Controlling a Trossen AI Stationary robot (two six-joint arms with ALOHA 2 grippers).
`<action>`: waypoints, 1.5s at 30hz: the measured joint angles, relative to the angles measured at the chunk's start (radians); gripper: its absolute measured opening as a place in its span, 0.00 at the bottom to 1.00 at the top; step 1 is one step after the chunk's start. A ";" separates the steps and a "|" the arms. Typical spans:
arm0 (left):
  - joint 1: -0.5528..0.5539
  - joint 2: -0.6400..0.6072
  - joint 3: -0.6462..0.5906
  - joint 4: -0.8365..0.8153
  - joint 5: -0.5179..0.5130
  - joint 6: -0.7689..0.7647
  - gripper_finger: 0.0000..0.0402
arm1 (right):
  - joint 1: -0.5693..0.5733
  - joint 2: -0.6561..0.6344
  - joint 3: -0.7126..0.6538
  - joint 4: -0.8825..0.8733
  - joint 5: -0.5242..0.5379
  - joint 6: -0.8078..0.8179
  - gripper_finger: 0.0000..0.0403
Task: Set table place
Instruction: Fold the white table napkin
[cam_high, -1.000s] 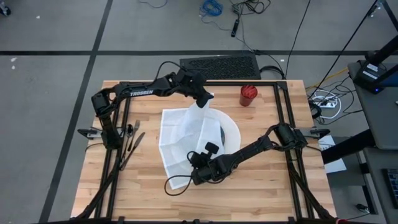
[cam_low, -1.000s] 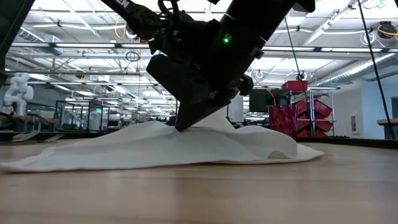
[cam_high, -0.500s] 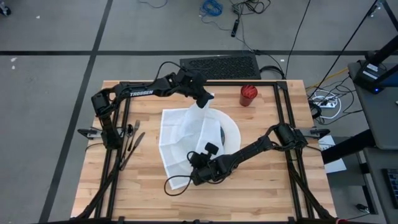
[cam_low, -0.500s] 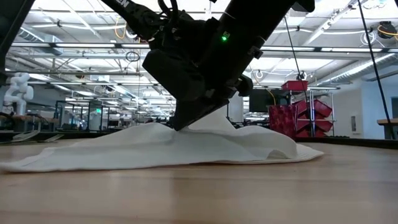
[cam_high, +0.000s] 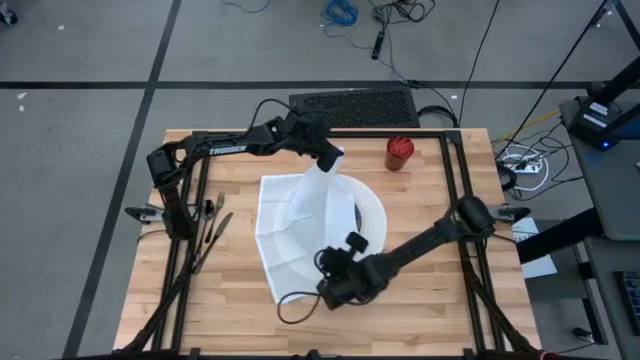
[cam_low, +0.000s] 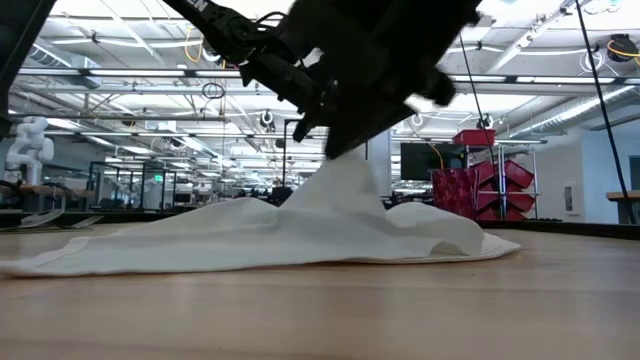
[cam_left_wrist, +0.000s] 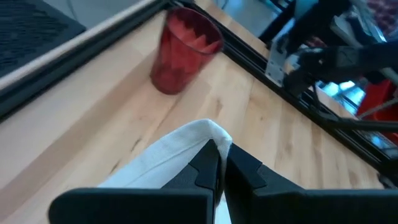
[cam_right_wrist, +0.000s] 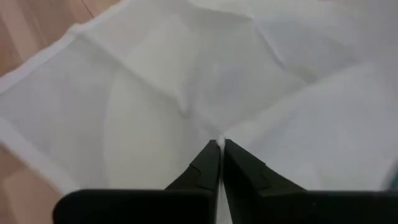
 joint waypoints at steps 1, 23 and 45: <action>0.000 0.000 0.000 0.002 -0.018 -0.006 0.00 | 0.015 -0.013 0.000 -0.041 0.000 0.040 0.00; -0.138 0.015 0.000 0.201 -0.302 -0.138 0.00 | 0.322 -0.251 0.000 -0.402 0.051 0.531 0.00; -0.166 0.205 0.001 0.470 -0.376 -0.322 0.00 | 0.377 -0.353 -0.001 -0.656 -0.039 0.742 0.00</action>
